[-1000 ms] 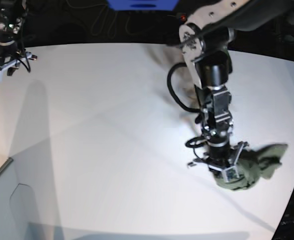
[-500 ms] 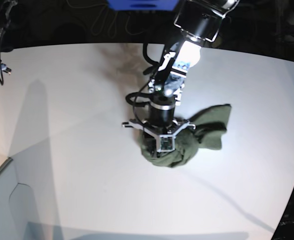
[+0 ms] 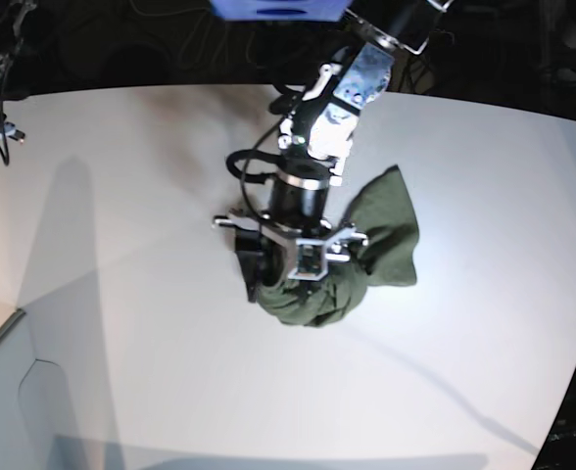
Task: Layout the t-shirt on the table in an organized manner, then fold the t-shirt properly
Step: 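Lower the t-shirt onto the table center with the left gripper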
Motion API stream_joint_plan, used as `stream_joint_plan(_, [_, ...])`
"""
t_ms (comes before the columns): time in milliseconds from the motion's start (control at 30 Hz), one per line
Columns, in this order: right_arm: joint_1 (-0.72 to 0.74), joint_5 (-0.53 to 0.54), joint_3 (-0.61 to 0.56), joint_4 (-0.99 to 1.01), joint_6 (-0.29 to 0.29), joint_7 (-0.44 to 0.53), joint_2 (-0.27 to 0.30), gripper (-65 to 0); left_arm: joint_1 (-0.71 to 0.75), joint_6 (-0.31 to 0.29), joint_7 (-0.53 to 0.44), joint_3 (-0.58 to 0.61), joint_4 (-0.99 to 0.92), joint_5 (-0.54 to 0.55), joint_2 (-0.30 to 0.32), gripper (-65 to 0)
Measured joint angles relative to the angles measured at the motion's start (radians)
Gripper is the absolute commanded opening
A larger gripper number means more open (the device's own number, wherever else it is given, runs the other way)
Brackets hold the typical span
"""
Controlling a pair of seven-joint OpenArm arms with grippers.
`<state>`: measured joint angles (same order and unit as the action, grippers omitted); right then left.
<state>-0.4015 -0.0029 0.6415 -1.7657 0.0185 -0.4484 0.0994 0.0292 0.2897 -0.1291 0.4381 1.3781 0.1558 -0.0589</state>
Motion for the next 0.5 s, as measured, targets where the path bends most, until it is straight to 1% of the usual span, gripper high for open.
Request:
stream_joint_plan(67, [0.022, 0.003, -0.001, -0.001, 0.0, 0.012, 0.002, -43.5, 0.004, 0.003, -0.007, -0.009, 0.051, -0.004, 0.034, -28.8])
stream_joint_plan(133, [0.023, 0.003, -0.003, -0.004, 0.0, 0.014, 0.002, -43.3, -0.005, -0.008, 0.0, -0.048, 0.045, -0.004, 0.053, -28.8])
stream_joint_plan(167, [0.024, -0.001, -0.003, -0.012, 0.0, -0.001, 0.0, -43.3, -0.012, -0.003, -0.002, -0.081, 0.02, -0.002, 0.053, -28.8])
stream_joint_plan(233, [0.028, 0.001, -0.003, -0.029, 0.0, 0.005, -0.001, -43.2, -0.048, 0.001, 0.011, -0.142, -0.056, -0.001, 0.058, -28.8])
stream_joint_plan(333, [0.044, -0.001, -0.048, -0.056, 0.005, 0.01, 0.006, -43.2, -0.111, 0.011, 0.017, -0.194, -0.171, 0.005, 0.061, -28.7])
stream_joint_plan(433, [0.043, 0.002, -0.075, -0.079, 0.064, 0.017, 0.005, -43.2, -0.161, 0.002, 0.002, -0.196, -0.252, 0.001, 0.058, -28.6])
stream_joint_plan(500, [0.04, -0.001, -0.074, -0.082, 0.081, 0.007, 0.002, -43.2, -0.18, -0.003, 0.011, -0.193, -0.296, 0.002, 0.056, -28.6])
